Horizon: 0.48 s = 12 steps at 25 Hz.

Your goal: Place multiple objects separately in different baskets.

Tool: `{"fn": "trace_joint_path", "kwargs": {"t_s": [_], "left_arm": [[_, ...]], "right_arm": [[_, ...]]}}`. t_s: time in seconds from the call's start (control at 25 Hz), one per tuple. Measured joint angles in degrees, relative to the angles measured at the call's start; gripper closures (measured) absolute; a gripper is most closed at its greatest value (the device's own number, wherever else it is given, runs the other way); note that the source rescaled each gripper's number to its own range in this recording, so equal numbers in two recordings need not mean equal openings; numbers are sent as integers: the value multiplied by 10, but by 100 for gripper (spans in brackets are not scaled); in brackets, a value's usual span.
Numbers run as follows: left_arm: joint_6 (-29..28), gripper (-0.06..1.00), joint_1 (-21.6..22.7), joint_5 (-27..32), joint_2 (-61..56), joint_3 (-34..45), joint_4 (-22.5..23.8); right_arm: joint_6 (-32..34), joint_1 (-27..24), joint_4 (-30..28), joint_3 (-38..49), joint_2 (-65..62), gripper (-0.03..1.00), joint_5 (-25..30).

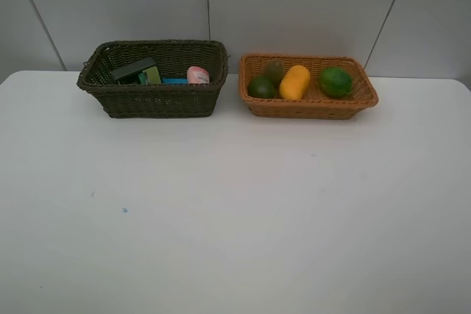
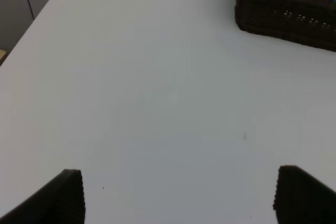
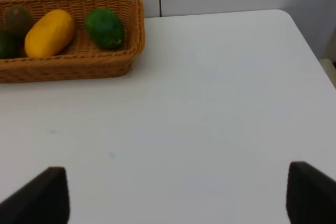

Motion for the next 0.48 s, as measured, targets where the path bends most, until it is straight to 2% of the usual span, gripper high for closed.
{"fn": "trace_joint_path", "kwargs": {"t_s": [0.28, 0.48], "left_arm": [[0, 4, -52, -30, 0, 17, 15], [0, 4, -58, -37, 0, 19, 18]], "right_arm": [[0, 0, 0, 0, 0, -3, 0], [0, 0, 0, 0, 0, -3, 0]]}}
